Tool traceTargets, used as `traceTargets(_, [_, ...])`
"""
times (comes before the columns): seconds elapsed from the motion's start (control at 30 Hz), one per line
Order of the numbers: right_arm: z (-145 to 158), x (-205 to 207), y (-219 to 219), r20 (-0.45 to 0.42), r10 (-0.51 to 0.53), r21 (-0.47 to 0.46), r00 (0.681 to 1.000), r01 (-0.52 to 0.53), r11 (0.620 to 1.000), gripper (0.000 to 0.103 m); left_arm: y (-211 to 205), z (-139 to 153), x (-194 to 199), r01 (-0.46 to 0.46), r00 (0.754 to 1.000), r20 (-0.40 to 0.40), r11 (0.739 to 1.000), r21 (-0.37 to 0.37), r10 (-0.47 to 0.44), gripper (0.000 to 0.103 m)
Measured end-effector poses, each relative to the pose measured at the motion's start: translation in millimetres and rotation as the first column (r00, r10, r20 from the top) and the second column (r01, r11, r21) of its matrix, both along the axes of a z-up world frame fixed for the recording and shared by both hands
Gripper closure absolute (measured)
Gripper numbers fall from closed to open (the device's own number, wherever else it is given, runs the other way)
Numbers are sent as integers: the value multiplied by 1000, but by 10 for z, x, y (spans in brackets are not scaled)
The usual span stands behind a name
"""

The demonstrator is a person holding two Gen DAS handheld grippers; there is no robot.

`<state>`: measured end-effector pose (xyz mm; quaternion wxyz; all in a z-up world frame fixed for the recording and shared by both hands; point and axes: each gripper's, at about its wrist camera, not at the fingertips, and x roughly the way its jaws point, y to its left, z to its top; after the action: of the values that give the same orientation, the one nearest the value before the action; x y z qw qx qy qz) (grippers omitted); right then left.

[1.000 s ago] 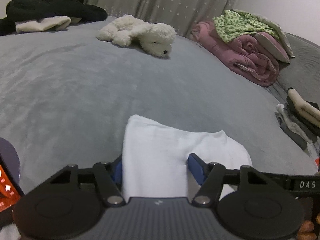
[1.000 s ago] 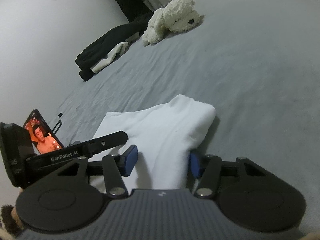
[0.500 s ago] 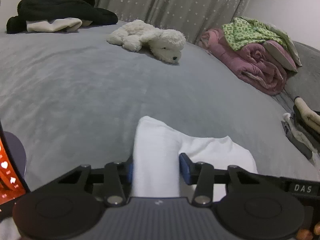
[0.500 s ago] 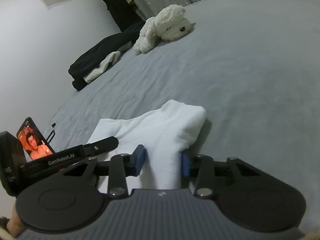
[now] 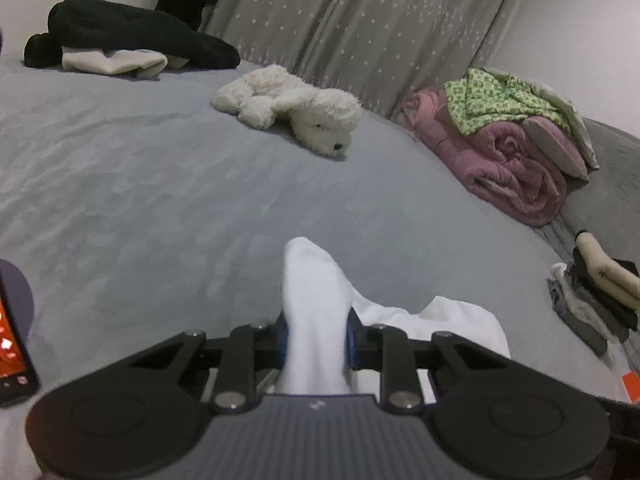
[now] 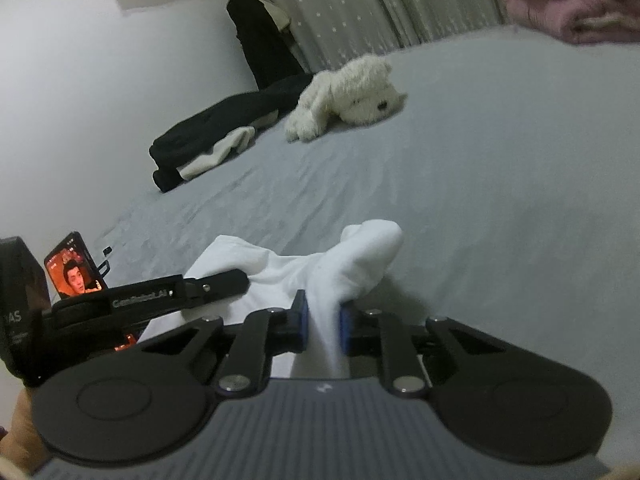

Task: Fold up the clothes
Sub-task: 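Grasp the folded white garment edge with both grippers, then carry the folded white garment with both grippers toward the clothes stack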

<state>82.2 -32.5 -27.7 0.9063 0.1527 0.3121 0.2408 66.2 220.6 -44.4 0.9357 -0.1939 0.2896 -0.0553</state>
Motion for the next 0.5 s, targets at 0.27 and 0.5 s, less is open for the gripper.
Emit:
traceTargets(0.27, [162, -64, -400, 62, -62, -7, 996, 63, 998, 85, -428, 179, -46, 43, 995, 87, 999, -5, -43, 80])
traceTargets(0.5, [262, -126, -808, 80, -119, 6, 990, 118, 993, 85, -880, 278, -39, 100, 988, 115, 995, 5, -100, 80])
